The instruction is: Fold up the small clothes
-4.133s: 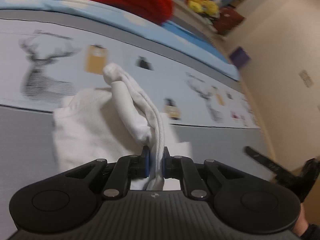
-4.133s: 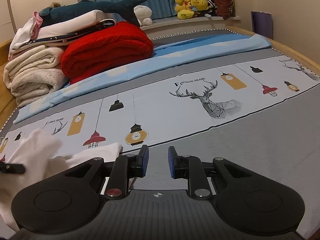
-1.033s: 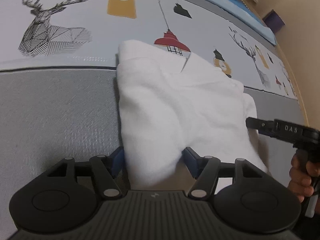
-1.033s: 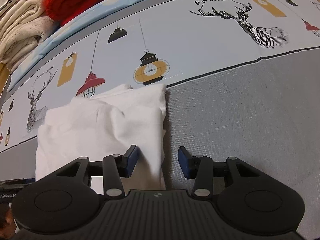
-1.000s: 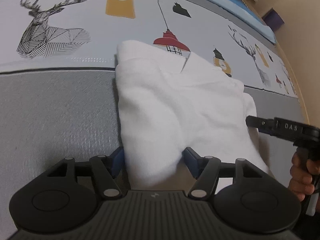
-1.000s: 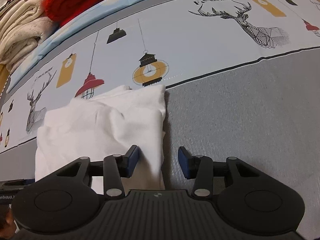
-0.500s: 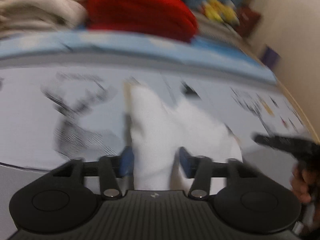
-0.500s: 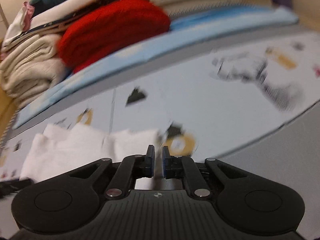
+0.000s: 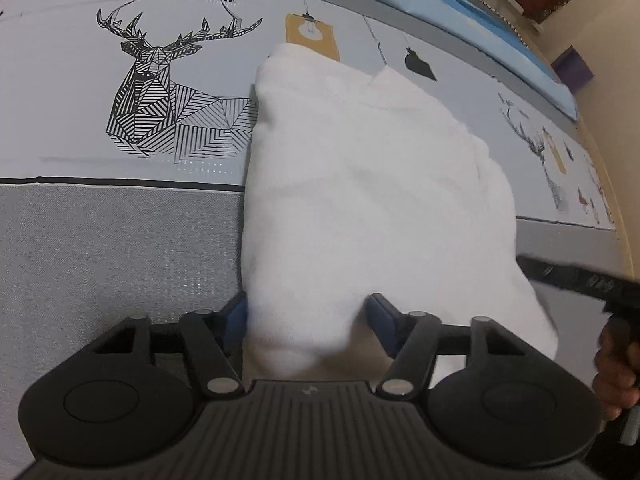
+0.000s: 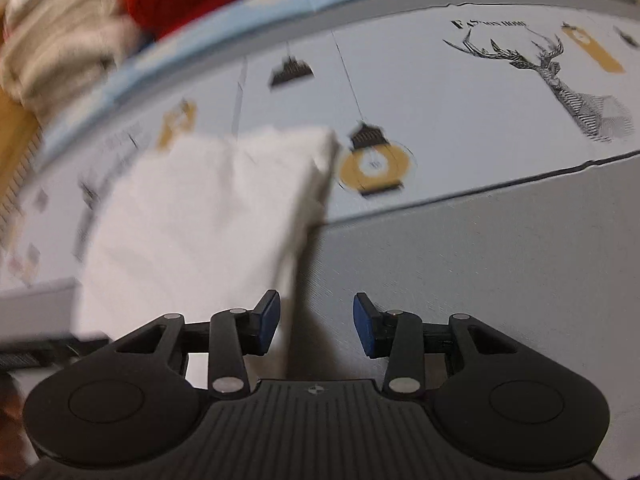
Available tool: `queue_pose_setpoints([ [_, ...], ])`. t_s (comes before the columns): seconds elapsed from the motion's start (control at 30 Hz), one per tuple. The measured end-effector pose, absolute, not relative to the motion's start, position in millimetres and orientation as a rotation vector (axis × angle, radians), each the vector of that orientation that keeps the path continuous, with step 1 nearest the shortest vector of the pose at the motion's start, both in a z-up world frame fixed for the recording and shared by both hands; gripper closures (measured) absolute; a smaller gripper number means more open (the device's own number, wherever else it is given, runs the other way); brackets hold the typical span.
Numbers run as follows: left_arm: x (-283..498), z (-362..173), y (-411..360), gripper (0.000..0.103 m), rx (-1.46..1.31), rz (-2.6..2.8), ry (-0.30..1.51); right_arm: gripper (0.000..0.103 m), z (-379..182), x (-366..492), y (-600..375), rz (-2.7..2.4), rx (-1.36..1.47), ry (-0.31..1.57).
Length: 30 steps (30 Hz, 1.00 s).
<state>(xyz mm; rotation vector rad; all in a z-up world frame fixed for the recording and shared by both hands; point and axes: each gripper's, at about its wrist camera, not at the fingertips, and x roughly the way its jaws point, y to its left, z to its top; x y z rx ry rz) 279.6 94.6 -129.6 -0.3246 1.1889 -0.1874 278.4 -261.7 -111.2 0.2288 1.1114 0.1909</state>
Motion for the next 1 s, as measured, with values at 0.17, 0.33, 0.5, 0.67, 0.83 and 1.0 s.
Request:
queue_pose_setpoints([
  [0.17, 271.4, -119.6, 97.1, 0.041, -0.328, -0.201, 1.172, 0.061, -92.1, 268.2, -269.7, 0.209, 0.249, 1.058],
  [0.33, 262.0, -120.3, 106.4, 0.041, -0.351, -0.179, 1.223, 0.061, -95.9, 259.4, -260.8, 0.296, 0.160, 1.124],
  [0.5, 254.6, -142.9, 108.5, 0.078, -0.428, -0.210, 1.278, 0.061, -107.6, 255.6, -261.9, 0.240, 0.110, 1.204],
  [0.67, 246.6, -139.4, 103.1, 0.083, -0.469, -0.250, 1.261, 0.068, -104.0, 248.1, -273.0, 0.225, 0.153, 1.195],
  [0.83, 243.5, -135.5, 101.1, 0.071, -0.443, -0.219, 1.271, 0.068, -96.9, 239.9, -280.4, 0.208, 0.169, 1.182],
  [1.0, 238.2, -117.9, 110.0, 0.054, -0.446, -0.197, 1.201, 0.068, -74.4, 232.7, -283.0, 0.230, 0.186, 1.085],
])
